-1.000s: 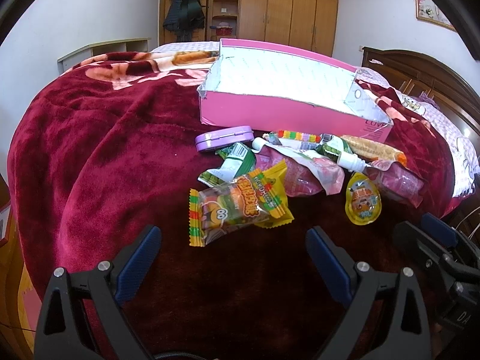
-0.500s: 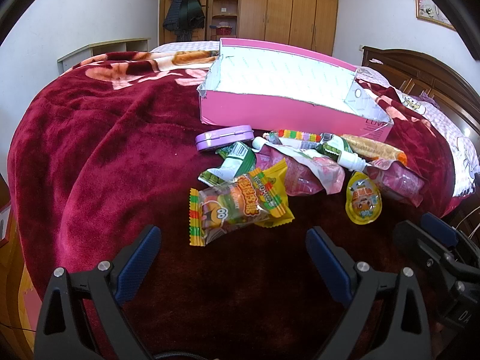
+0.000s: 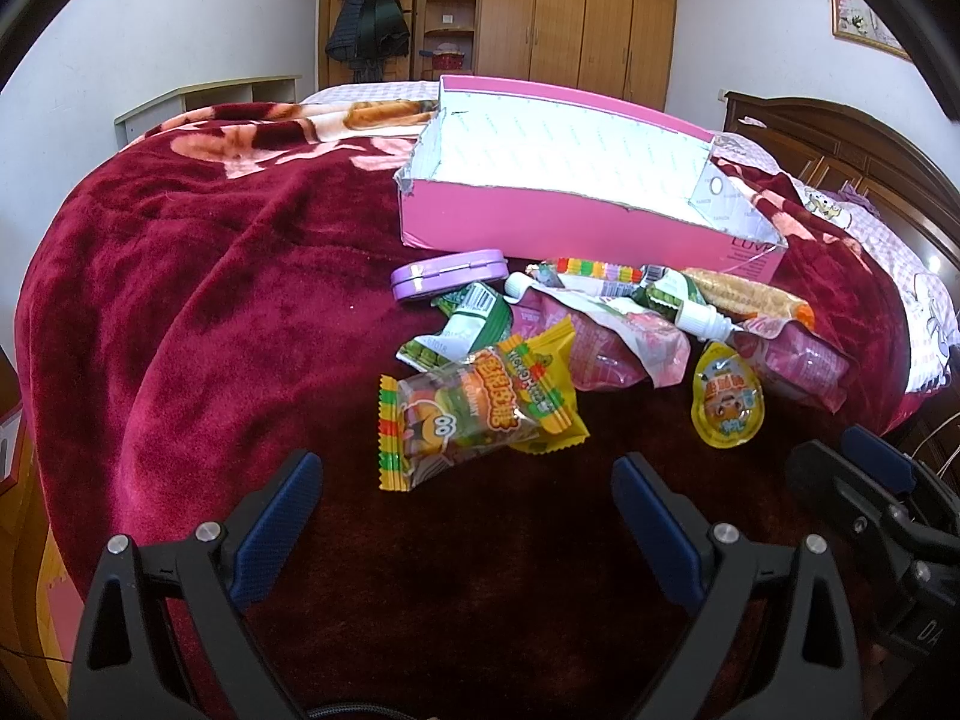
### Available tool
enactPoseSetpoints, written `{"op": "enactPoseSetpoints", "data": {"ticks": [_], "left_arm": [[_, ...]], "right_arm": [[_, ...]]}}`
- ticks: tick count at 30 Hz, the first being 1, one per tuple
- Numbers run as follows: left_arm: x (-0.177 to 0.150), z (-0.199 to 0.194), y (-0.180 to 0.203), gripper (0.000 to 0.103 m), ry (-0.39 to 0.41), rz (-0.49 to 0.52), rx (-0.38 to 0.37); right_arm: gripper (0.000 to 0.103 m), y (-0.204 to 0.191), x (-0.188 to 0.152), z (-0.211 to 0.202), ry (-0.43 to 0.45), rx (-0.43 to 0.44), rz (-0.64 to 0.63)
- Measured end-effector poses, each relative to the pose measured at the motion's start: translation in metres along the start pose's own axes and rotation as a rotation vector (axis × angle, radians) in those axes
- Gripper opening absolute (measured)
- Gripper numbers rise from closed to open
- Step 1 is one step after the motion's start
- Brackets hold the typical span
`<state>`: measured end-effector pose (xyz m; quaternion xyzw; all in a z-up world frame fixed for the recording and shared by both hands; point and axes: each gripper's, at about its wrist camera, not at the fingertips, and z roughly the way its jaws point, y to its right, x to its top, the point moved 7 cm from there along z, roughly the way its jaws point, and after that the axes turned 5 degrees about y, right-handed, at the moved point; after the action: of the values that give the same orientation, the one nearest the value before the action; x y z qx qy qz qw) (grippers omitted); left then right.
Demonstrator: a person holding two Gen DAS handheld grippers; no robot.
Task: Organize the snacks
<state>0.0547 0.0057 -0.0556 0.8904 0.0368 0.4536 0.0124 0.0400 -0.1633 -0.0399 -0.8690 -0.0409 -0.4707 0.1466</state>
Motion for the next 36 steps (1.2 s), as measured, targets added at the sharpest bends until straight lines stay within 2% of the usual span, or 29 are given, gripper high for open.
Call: {"op": "enactPoseSetpoints", "data": {"ticks": [23, 36], "left_arm": [[-0.001, 0.0, 0.0, 0.099, -0.004, 0.0, 0.002], [0.006, 0.001, -0.017, 0.099, -0.004, 0.004, 0.011]], "right_arm": [[0.096, -0.003, 0.0, -0.002, 0.006, 0.01, 0.007], [0.096, -0.001, 0.001, -0.003, -0.002, 0.015, 0.019]]}}
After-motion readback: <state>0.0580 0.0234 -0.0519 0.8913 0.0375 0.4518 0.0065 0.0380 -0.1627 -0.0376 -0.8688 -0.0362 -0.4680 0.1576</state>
